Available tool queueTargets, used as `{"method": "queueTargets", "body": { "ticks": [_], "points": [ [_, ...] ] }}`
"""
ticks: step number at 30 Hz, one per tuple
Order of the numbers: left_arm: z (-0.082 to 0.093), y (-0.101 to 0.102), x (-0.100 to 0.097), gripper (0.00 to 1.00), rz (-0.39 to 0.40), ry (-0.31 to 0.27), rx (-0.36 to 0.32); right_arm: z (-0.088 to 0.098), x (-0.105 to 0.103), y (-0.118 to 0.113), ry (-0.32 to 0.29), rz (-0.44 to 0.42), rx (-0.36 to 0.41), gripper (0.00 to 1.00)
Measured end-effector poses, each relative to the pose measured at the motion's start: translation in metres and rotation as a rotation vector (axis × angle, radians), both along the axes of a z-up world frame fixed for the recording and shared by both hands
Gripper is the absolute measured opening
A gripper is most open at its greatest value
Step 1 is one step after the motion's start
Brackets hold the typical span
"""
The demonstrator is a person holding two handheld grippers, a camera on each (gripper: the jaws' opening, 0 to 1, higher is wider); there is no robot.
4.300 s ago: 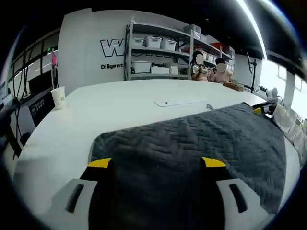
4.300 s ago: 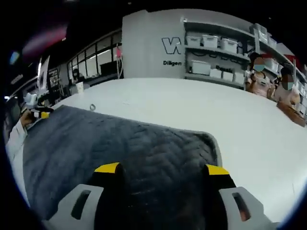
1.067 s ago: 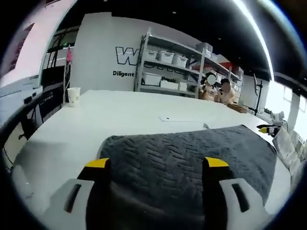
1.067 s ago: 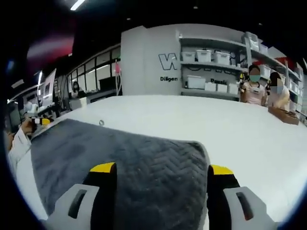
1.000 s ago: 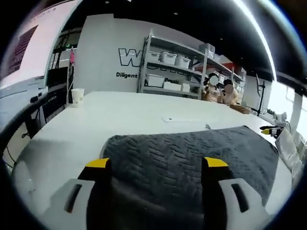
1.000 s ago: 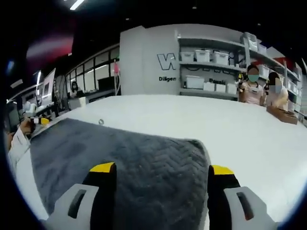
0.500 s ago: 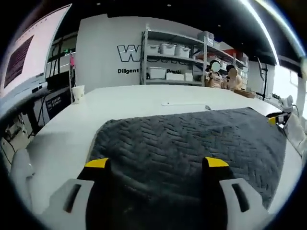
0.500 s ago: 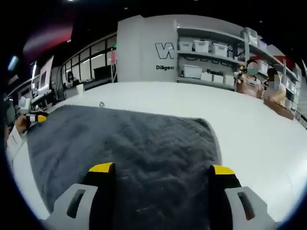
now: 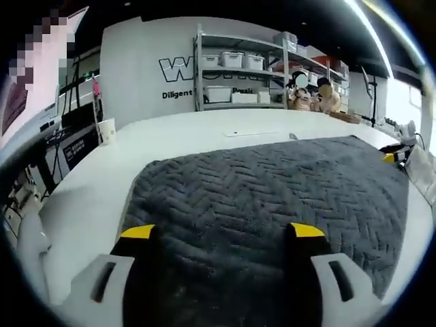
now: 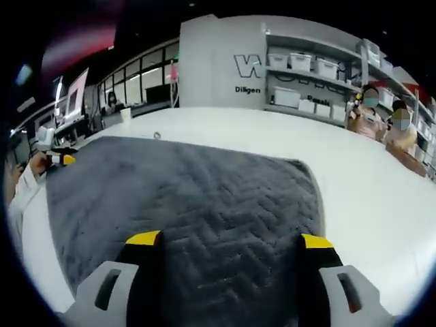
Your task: Open the folded towel by lifting each exposed corner and separating the folded layers until the towel lies flat within the target outline without major curled edges
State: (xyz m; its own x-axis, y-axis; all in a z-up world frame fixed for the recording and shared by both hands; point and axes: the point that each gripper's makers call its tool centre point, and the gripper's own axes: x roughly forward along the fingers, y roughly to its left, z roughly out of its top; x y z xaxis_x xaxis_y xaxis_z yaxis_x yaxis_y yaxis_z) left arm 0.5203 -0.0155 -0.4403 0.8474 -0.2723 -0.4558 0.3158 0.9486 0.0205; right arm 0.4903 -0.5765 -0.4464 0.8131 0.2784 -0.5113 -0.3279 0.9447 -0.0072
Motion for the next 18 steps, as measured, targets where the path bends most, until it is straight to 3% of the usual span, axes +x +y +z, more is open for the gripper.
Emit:
{"method": "queueTargets", "body": {
  "ticks": [18],
  "points": [
    [0.0001, 0.001, -0.0019, 0.76, -0.046, -0.006, -0.006, 0.0002, -0.0077, 0.0028, -0.019, 0.074, 0.009, 0.79]
  ]
}}
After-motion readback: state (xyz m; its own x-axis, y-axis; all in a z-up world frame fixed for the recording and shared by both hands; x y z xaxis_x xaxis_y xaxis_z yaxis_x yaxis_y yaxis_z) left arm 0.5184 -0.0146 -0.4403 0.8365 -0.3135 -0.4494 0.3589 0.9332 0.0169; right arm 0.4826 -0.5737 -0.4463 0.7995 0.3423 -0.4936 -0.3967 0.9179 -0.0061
